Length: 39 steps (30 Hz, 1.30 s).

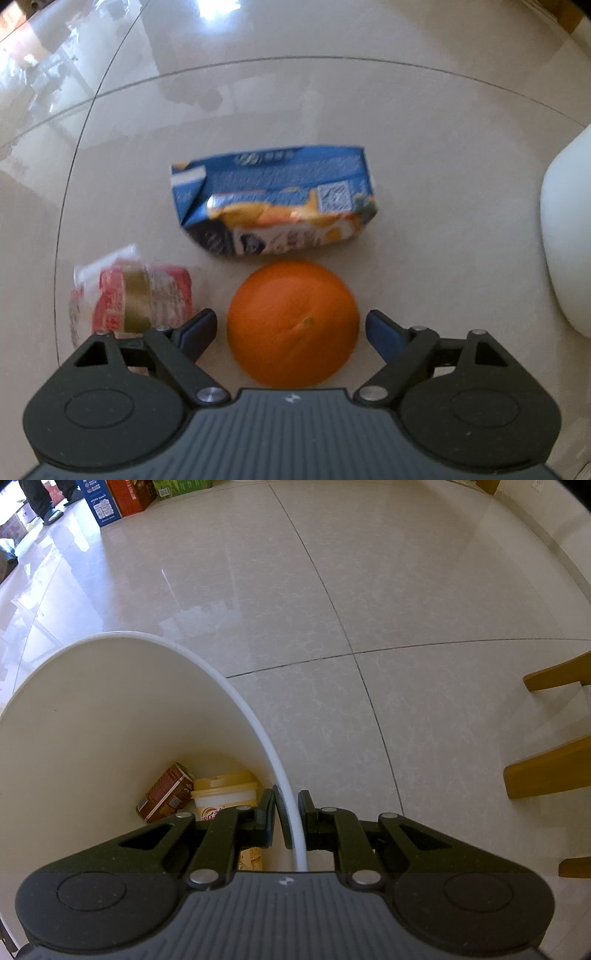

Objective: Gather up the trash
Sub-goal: 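Move the left tool back to the pile and grasp the orange, then carry the orange over the bin with the left tool and release it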

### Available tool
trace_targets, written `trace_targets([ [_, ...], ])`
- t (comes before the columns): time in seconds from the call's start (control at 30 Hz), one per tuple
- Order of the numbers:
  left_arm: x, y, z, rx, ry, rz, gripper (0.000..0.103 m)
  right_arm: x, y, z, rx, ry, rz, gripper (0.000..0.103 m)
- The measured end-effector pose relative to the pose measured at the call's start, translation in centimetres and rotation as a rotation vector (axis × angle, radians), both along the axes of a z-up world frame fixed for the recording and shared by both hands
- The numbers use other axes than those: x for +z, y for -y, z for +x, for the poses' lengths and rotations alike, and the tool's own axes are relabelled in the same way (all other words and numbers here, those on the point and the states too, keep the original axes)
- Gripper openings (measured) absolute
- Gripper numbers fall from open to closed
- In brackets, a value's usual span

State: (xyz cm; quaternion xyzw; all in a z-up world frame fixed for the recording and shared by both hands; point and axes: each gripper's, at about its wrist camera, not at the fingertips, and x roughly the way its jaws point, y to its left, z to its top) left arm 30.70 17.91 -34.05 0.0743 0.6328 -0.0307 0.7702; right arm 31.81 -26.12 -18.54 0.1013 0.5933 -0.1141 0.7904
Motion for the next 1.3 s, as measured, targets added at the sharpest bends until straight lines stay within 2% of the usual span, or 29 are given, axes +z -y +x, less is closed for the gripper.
trace_targets([
  [0.13, -0.2, 0.0, -0.2, 0.002, 0.015, -0.002, 0.081, 0.0, -0.1, 0.0, 0.0, 0.001, -0.006, 0.016],
  [0.3, 0.0, 0.9, -0.8, -0.019, 0.024, 0.0, 0.069, 0.0, -0.3, 0.0, 0.0, 0.001, -0.006, 0.016],
  [0.4, 0.2, 1.2, -0.6, -0.035, 0.021, 0.009, 0.066, 0.0, -0.3, 0.0, 0.0, 0.001, -0.006, 0.016],
  [0.63, 3.1, 3.4, -0.3, -0.146, -0.027, 0.021, 0.065, 0.0, -0.2, 0.1, -0.004, 0.0, -0.004, 0.016],
  [0.83, 7.8, 5.6, -0.6, -0.25, -0.054, 0.005, 0.064, 0.0, -0.1, 0.1, -0.006, 0.002, 0.0, 0.016],
  [0.9, 10.1, 6.6, -0.7, -0.293, -0.053, 0.0, 0.064, 0.0, -0.1, 0.0, -0.006, 0.003, 0.0, 0.016],
  [1.03, 14.7, 8.6, -0.5, -0.352, -0.03, -0.038, 0.064, 0.0, -0.1, 0.0, -0.009, 0.003, 0.001, 0.016],
  [1.3, 24.5, 14.5, 0.6, -0.474, 0.078, -0.148, 0.064, 0.1, -0.2, 0.0, -0.006, 0.004, -0.002, 0.016],
])
